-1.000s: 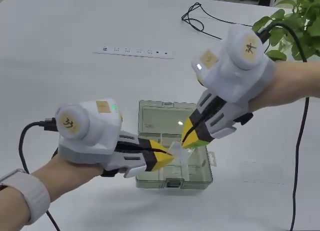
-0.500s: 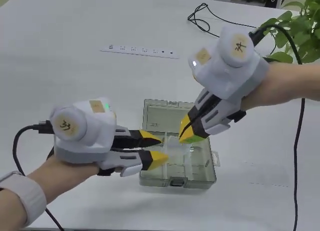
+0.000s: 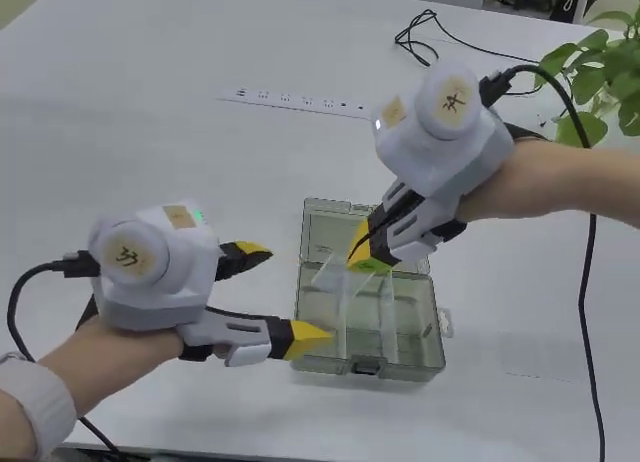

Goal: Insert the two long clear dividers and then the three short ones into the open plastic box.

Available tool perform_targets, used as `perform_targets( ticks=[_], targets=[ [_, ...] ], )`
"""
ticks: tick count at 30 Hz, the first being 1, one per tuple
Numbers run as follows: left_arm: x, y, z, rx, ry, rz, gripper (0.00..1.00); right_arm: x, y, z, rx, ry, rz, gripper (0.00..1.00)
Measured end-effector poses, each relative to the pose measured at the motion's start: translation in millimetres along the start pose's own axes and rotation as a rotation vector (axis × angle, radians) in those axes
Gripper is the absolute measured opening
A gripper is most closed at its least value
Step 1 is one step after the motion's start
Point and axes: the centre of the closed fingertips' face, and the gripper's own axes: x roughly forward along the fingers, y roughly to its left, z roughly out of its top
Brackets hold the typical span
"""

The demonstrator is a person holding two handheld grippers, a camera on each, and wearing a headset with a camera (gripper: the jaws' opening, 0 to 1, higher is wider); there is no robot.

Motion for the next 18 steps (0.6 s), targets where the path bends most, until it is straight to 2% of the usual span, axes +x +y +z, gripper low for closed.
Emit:
perform_targets(
  ticks=[4,7,11,18],
  targets=[
    [-2.4,6.6,-2.1,-0.033,-0.003,0.033,0.92,5.7,0.1,-2.3,0.005,0.000,0.005,0.02],
    [-4.0,9.1,-1.9,-0.035,-0.009,0.044,0.99,7.8,-0.1,-2.1,0.005,0.003,0.003,0.02],
    [-5.6,8.4,-0.9,-0.043,-0.021,0.036,1.00,10.4,-4.6,-1.6,0.007,0.000,0.006,0.02],
    [-8.5,6.9,-4.8,-0.038,-0.013,0.028,1.00,16.4,-4.5,-2.0,0.009,0.009,0.019,0.02]
  ],
)
